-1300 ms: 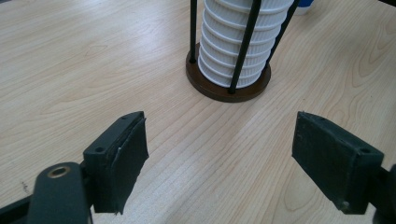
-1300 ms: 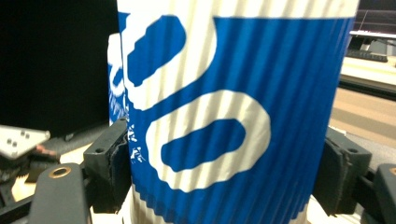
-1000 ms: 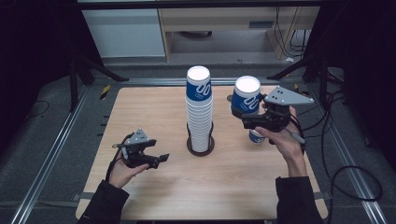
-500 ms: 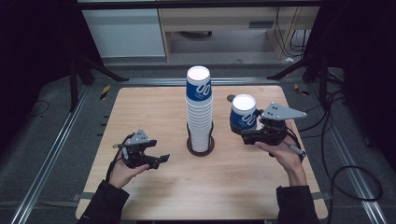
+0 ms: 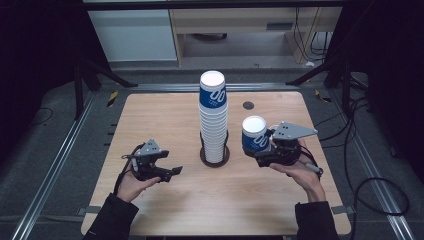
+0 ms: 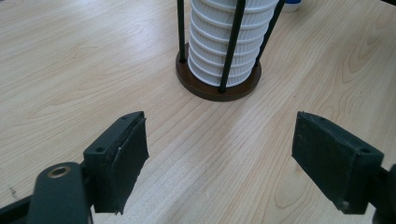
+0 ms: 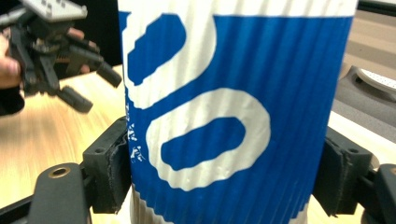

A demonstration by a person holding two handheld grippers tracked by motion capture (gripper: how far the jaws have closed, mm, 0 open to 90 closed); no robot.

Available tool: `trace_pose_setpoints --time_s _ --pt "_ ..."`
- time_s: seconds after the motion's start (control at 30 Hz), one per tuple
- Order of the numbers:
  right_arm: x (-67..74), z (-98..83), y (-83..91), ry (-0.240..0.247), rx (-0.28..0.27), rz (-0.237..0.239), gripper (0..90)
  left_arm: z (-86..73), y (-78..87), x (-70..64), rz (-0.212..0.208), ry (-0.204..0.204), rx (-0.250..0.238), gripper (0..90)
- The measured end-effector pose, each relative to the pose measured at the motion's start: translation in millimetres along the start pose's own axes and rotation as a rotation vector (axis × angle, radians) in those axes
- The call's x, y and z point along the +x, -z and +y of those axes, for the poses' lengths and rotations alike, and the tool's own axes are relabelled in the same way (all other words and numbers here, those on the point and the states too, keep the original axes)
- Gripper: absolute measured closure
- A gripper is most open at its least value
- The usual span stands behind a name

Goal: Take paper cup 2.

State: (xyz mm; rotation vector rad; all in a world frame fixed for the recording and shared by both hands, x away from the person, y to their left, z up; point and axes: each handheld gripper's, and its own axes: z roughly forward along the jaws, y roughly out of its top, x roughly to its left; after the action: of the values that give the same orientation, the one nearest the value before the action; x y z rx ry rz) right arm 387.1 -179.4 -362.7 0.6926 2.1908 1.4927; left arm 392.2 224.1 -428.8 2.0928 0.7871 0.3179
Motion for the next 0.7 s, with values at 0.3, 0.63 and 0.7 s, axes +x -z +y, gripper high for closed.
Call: trace_pose_setpoints --time_s 0.3,0.63,0.7 --pt "7.9 -8.8 -5.0 0.027 0.038 0.058 20.6 0.7 -2.0 -4.6 -0.019 -0.014 0.013 17.7" --pt "15.3 -14.8 -14.9 0.079 0.083 0.138 20.4 0.4 -5.1 -8.4 -0.045 -0.029 0.025 18.0" --pt "17.4 -15.3 -17.7 0.091 0.091 0.153 20.4 0.4 -5.4 -8.9 -0.048 -0.031 0.028 17.9"
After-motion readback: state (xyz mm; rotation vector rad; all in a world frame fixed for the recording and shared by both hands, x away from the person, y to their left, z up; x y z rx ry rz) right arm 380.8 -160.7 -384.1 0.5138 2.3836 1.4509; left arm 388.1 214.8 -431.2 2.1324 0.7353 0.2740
